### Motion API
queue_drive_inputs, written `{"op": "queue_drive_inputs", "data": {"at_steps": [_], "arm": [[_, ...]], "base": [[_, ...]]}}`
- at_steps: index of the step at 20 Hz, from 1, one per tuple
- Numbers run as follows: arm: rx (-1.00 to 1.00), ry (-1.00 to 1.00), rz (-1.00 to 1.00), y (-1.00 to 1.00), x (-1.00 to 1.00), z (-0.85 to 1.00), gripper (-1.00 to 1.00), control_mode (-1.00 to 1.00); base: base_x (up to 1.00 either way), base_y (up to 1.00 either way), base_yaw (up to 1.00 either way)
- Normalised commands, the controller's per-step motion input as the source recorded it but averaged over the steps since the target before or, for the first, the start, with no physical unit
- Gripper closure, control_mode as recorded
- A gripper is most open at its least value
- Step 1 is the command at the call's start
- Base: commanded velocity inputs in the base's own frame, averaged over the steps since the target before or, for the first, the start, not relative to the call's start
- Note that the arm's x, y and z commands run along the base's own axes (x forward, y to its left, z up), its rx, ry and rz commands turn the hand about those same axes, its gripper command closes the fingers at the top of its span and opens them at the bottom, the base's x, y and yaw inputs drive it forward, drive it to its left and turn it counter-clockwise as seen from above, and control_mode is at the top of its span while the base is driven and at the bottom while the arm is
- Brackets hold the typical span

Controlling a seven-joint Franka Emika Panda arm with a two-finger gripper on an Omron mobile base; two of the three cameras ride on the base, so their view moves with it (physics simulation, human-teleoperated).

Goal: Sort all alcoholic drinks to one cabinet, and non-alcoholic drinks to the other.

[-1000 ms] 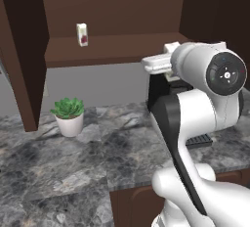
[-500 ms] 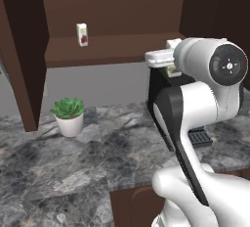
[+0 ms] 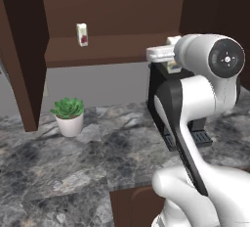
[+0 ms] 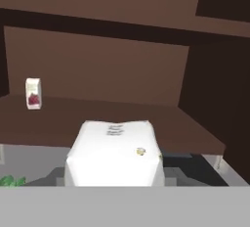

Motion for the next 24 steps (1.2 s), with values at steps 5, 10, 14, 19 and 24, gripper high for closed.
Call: {"op": "queue_drive_inputs", "data": {"at_steps": [5, 10, 14, 19, 24], "arm": [[0.01, 0.0, 0.0, -0.06, 0.19, 0.09, 1.0, -1.0], [0.01, 0.0, 0.0, -0.05, 0.2, 0.11, 1.0, -1.0], [0.01, 0.0, 0.0, -0.04, 0.22, 0.04, 1.0, -1.0], [0.01, 0.0, 0.0, -0.03, 0.25, 0.0, 1.0, -1.0], [0.01, 0.0, 0.0, 0.0, 0.29, 0.0, 1.0, -1.0]], "base": [[0.0, 0.0, 0.0], [0.0, 0.0, 0.0], [0.0, 0.0, 0.0], [0.0, 0.0, 0.0], [0.0, 0.0, 0.0]]}}
